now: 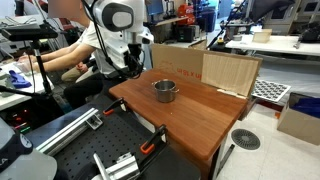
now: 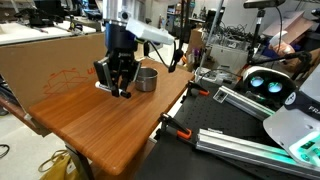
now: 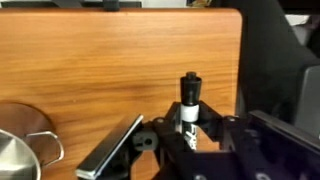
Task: Put the marker in the pot
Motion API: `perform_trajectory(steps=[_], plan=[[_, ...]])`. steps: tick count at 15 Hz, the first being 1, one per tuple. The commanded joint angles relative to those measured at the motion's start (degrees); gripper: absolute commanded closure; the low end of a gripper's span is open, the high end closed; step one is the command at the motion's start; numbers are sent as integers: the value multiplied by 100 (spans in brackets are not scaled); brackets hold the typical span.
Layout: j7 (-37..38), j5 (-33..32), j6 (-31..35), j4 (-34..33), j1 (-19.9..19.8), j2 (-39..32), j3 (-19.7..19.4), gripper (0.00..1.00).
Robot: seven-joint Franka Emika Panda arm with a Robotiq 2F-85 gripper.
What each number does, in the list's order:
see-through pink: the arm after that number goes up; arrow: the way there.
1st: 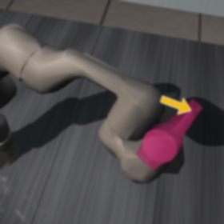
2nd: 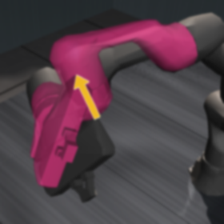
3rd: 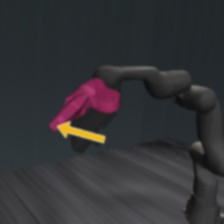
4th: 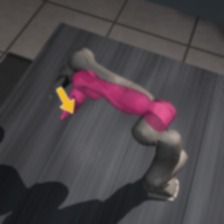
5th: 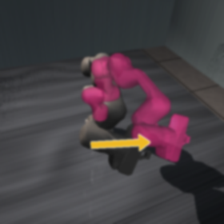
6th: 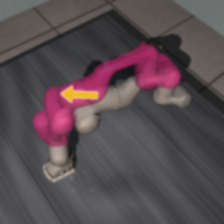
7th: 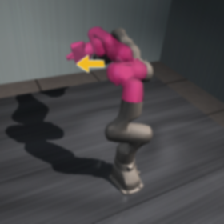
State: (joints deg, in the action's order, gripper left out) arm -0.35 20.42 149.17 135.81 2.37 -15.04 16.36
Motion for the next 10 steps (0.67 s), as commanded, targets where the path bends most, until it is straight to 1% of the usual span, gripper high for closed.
perform_trajectory(steps=[1,5,7,10], plan=[[-686,708,-1197,422,-222,1012,-117,94],[-881,768,-2493,624,-281,1832,-882,94],[-833,689,-3016,569,-368,2056,-1262,94],[-811,617,-3990,175,-550,1939,-1765,94]])
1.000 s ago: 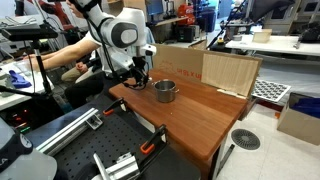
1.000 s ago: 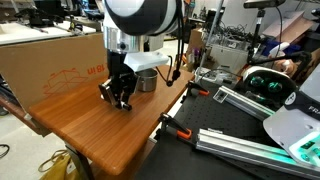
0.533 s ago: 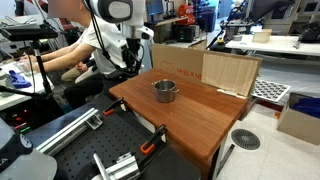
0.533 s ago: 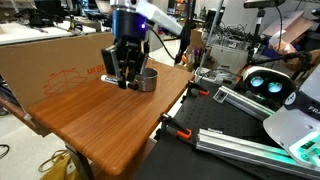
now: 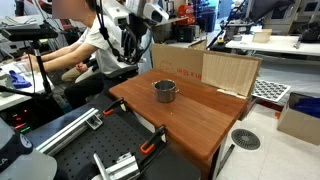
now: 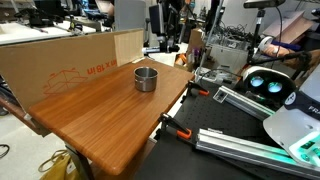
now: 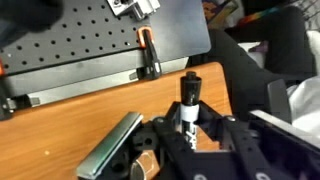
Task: Put the marker in the pot
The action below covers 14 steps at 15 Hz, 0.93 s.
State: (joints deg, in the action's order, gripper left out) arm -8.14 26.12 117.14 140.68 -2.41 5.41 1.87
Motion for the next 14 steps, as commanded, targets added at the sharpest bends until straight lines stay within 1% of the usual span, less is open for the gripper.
perform_trajectory(steps=[1,3,6,11,14], plan=[[-16,53,-1031,-451,-123,-192,-432,94],[23,71,-1373,-714,-210,-412,-610,94],[14,167,-1537,-1147,-290,-904,-738,94],[57,320,-2098,-1973,-416,-1985,-726,94],[251,382,-2143,-2391,-473,-2573,-695,94]])
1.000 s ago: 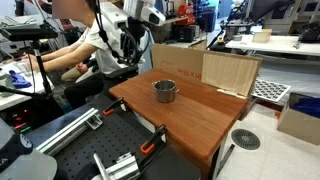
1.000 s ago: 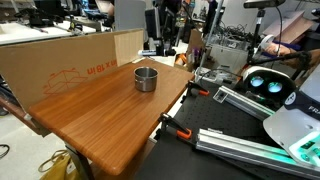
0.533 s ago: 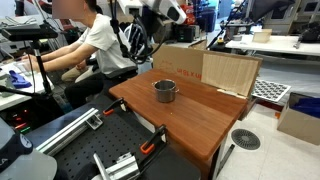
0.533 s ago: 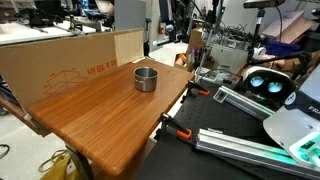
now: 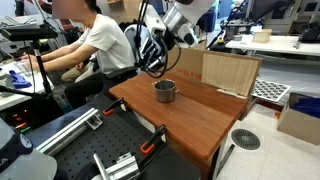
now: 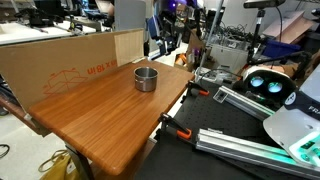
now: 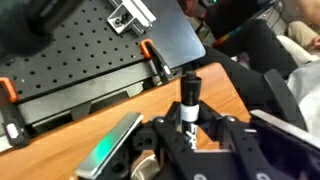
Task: Put the marker in the pot
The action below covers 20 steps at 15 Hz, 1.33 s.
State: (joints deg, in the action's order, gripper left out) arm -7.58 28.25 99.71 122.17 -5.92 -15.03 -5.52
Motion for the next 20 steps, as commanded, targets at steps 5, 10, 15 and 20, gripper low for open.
perform_trajectory(steps=[5,10,15,20], plan=[[498,274,-271,-1095,-195,-1253,78,94],[814,179,-246,-1470,-146,-1742,149,94],[1154,185,431,-1585,-34,-1948,187,94],[1334,65,755,-1561,9,-1968,193,45]])
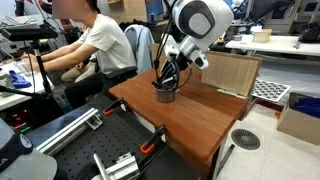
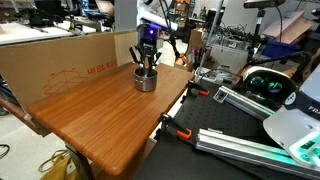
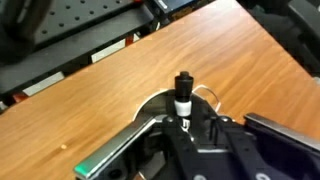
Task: Put the marker in the pot
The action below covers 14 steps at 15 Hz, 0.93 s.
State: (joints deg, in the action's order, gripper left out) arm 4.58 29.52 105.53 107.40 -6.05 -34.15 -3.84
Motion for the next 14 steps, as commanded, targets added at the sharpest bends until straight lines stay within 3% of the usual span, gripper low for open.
perform_trajectory(steps=[1,6,10,14], plan=[[115,-67,210,-94,19,-60,36,37],[88,-77,173,-90,11,-21,71,1],[-11,-104,389,111,72,258,101,0],[-234,-62,682,514,82,972,134,0]])
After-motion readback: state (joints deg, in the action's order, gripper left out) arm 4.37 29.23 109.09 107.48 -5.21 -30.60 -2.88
